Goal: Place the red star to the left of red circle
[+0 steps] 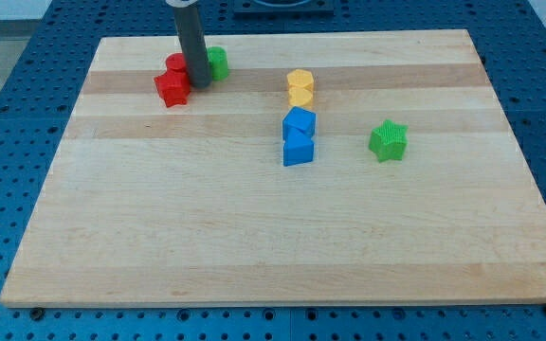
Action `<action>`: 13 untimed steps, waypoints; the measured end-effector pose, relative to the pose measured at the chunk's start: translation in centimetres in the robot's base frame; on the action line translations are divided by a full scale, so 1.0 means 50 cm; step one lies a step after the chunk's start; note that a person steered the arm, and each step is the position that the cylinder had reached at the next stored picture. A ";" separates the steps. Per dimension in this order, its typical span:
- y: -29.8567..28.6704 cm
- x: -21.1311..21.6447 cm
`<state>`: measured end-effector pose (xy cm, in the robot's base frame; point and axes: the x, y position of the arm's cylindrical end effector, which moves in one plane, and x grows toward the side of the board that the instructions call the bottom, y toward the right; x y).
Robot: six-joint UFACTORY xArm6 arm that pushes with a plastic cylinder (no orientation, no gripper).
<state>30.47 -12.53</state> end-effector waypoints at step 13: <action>-0.151 -0.053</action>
<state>27.81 -20.05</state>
